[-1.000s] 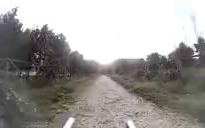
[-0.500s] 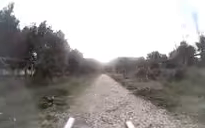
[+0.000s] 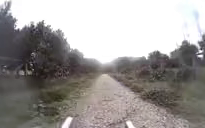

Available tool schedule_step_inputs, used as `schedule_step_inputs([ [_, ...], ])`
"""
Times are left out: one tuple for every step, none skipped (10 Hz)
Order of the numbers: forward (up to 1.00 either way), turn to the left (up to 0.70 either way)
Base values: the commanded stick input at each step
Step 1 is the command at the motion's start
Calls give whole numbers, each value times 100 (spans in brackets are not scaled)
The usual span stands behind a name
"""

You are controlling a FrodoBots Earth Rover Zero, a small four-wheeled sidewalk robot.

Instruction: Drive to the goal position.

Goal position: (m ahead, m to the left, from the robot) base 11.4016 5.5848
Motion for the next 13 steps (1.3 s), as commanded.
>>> schedule_step_inputs([
  [70, 0],
  [70, 0],
  [70, 0],
  [70, 0],
  [70, 0],
  [70, 0],
  [70, 0],
  [70, 0],
  [70, 0],
  [70, 0],
  [70, 0],
  [70, 0],
  [70, 0],
])
